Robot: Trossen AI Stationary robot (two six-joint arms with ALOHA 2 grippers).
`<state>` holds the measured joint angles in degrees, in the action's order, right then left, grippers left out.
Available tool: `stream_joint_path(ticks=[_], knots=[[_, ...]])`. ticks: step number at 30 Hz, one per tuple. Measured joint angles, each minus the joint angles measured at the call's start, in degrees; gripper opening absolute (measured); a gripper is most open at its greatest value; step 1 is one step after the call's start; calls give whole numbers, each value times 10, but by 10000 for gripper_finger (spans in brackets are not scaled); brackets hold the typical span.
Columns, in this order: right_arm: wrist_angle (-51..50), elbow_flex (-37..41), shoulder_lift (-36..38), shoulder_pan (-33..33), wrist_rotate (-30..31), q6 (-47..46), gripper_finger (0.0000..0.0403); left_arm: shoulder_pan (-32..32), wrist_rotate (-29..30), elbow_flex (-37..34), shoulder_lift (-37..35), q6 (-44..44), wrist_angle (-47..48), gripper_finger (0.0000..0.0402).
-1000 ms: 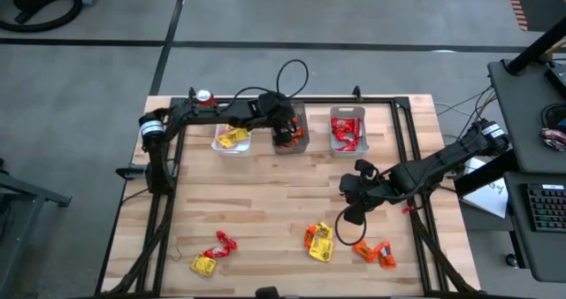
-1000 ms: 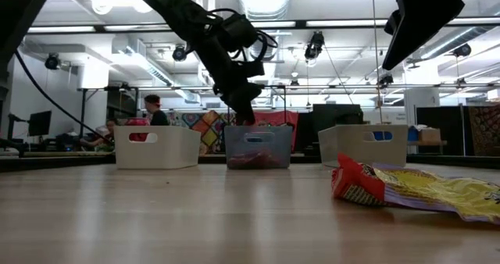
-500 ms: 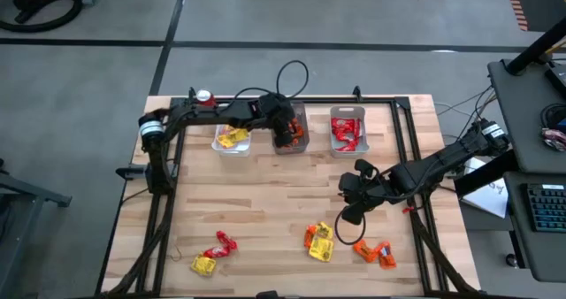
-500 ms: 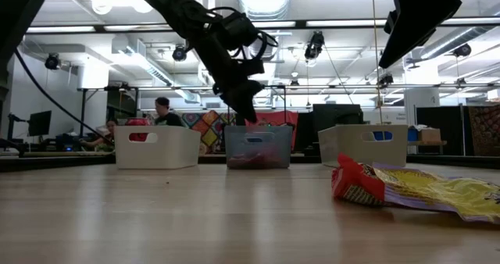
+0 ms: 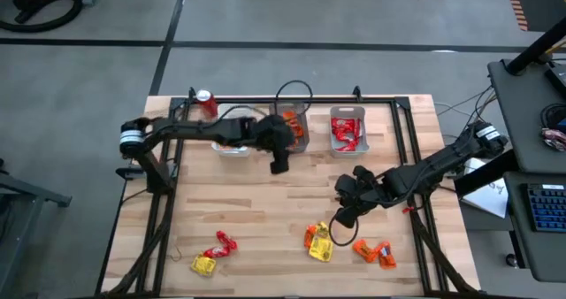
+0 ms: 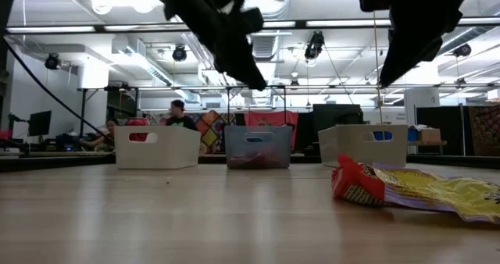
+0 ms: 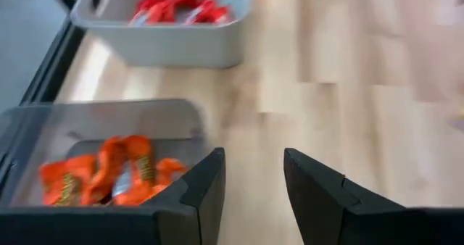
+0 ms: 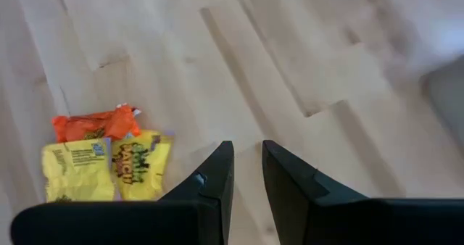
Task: Sort candy
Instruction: Put the yellow candy into the white bin
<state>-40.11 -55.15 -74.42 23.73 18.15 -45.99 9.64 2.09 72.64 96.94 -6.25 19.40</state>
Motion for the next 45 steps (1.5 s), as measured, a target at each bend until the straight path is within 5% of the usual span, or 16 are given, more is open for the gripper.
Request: stream_joint_path(ticks=[5, 10, 21, 33, 42, 45], knots=[[28, 4, -33, 3, -63, 23, 86, -55, 1, -72, -69, 34, -43, 126], [48, 4, -64, 26, -82, 95, 123, -102, 4, -145, -144, 76, -89, 126], [123, 4, -145, 46, -121, 95, 161, -168, 49, -283, -265, 128, -223, 126], [176, 5, -232, 44, -140, 91, 135, -172, 49, -337, -286, 158, -272, 126], [181, 6, -228, 40, -120, 110, 23, -172, 49, -334, -250, 158, -317, 126], [173, 7, -216, 40, -96, 124, 16, -172, 49, -334, -236, 161, -336, 126]])
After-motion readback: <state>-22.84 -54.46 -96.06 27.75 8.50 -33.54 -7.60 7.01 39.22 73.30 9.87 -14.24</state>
